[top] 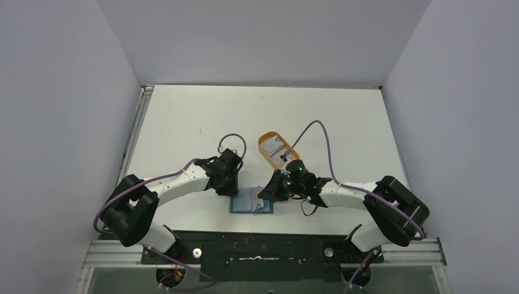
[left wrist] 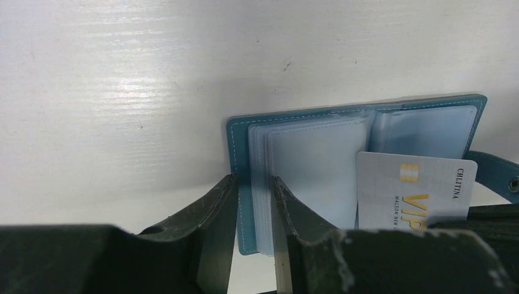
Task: Put the credit cards into the card holder
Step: Insert the credit card into the card holder.
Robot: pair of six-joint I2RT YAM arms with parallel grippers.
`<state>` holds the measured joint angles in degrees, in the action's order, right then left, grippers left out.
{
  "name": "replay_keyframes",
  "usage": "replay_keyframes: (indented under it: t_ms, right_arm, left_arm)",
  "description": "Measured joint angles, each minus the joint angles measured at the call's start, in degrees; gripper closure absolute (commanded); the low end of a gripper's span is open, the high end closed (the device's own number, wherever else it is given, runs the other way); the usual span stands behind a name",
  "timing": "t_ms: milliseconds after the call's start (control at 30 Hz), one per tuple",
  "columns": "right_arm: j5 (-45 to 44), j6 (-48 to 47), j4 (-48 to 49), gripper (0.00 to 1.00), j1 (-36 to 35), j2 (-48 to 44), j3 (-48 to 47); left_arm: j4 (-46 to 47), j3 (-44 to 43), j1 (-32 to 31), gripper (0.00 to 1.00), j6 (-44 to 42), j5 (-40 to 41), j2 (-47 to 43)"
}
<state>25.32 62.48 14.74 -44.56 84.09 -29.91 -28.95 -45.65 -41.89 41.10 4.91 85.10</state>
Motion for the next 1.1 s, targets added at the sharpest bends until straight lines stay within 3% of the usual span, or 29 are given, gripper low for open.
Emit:
replay_keyframes:
  t_ms: [1100]
  right_arm:
    - [0.61,2.84,6.12,1.0,-0.15,4.66,0.79]
  left_arm:
    - [0.5,0.52,0.0,0.78,0.22,-0.13,-0.5]
